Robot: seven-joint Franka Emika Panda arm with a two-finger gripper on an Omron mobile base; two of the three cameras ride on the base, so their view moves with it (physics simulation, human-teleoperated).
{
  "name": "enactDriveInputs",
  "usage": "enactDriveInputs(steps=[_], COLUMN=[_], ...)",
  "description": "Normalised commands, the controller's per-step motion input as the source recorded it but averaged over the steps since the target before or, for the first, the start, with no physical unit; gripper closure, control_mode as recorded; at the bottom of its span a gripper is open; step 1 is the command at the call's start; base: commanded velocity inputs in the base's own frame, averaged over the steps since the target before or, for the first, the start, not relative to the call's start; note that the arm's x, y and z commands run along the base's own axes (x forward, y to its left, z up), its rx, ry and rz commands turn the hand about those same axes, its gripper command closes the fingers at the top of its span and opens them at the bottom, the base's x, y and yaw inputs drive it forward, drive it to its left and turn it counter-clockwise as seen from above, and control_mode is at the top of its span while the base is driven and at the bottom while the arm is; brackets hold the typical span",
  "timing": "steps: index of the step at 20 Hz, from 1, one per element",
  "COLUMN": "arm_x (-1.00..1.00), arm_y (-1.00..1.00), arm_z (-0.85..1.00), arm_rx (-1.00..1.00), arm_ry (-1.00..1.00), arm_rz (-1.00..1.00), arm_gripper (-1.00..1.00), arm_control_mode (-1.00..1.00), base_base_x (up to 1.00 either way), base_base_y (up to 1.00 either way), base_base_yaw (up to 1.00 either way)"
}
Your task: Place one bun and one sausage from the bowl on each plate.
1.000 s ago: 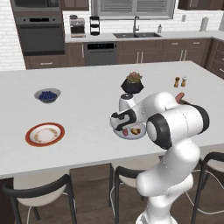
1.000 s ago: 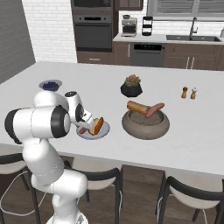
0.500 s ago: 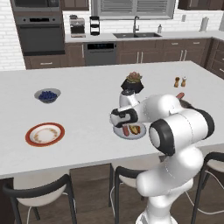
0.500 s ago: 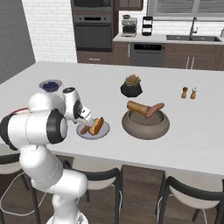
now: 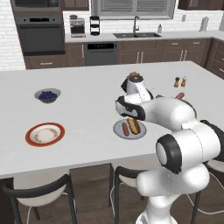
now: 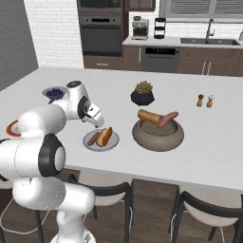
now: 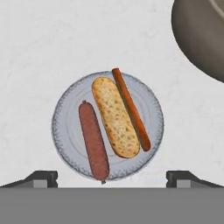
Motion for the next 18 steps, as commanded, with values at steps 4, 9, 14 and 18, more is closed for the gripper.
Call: enactDriveInputs(steps=[4,9,14,18], arm_x=[0.00,0.04,0.23,0.33], arm_y=[-0.67,-0.82,-0.75,-0.80], arm_z=[0.38,0.04,0.00,0.01], arm_rx=[0.14,0.21,0.24,0.25], arm_ry=[0.00,-0.01,-0.07,-0.06], arm_rz=[-0.12,-0.12,-0.09,-0.05], arm_gripper=[-1.00,-1.00,-1.00,-1.00], arm_control_mode=[-1.00,-1.00,-1.00,-1.00], base_base_x=[0.00,0.00,0.00,0.00], base_base_y=[0.00,0.00,0.00,0.00], base_base_yaw=[0.00,0.00,0.00,0.00])
